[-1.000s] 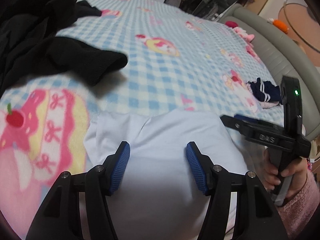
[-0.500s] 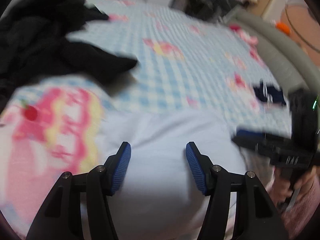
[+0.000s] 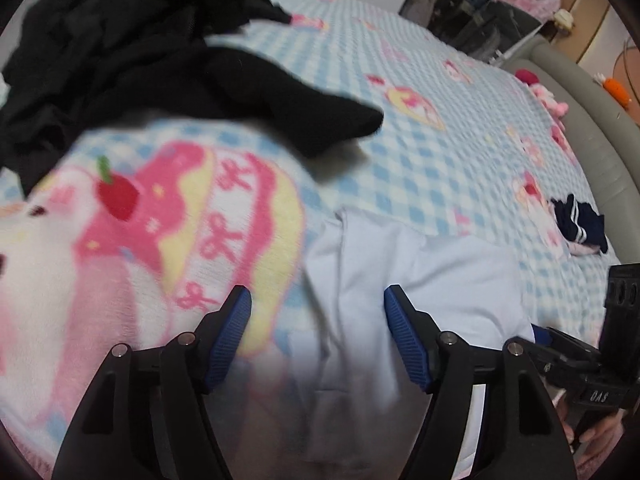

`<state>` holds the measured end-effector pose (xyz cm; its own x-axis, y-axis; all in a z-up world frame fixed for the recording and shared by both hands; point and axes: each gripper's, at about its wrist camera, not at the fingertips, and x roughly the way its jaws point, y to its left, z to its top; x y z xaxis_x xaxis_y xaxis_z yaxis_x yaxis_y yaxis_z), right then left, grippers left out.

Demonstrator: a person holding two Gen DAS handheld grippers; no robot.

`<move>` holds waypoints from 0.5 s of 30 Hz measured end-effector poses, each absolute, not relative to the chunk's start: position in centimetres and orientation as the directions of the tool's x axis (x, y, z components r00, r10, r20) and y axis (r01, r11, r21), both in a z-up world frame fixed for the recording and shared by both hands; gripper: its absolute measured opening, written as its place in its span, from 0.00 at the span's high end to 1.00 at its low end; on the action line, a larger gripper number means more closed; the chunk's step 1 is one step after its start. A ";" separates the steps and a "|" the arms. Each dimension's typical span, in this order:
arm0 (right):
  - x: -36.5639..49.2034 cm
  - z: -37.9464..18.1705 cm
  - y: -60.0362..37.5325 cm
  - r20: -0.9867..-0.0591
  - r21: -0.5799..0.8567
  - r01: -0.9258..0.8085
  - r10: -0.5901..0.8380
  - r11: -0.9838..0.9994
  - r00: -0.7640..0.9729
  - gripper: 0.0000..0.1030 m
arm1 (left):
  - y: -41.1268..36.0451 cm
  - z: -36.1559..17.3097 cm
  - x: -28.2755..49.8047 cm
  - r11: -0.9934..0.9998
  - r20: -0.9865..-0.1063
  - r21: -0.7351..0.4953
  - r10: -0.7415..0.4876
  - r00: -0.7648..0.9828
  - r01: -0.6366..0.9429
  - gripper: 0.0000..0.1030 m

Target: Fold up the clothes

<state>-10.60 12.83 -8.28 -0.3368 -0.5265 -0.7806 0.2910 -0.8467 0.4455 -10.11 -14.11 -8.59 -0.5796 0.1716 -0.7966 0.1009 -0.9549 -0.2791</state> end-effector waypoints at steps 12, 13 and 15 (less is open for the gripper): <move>-13.2 -10.3 12.7 -0.726 0.612 0.181 -0.637 -0.770 -0.259 0.17 | -13.7 -10.5 -11.9 -0.901 -0.805 -0.434 0.383 -0.453 0.011 0.30; -12.9 -10.5 12.7 -0.717 0.621 0.175 -0.644 -0.764 -0.267 0.21 | -13.8 -10.3 -11.7 -0.891 -0.796 -0.455 0.405 -0.451 0.003 0.36; -12.1 -9.6 12.7 -0.719 0.604 0.191 -0.633 -0.774 -0.288 0.31 | -13.7 -9.9 -11.2 -0.854 -0.759 -0.519 0.477 -0.443 -0.032 0.41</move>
<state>-12.08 12.74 -9.61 -0.2883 -0.6326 -0.7188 0.1906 -0.7736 0.6044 -11.24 -13.75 -9.95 -0.4429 0.4771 -0.7591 -0.0317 -0.8545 -0.5185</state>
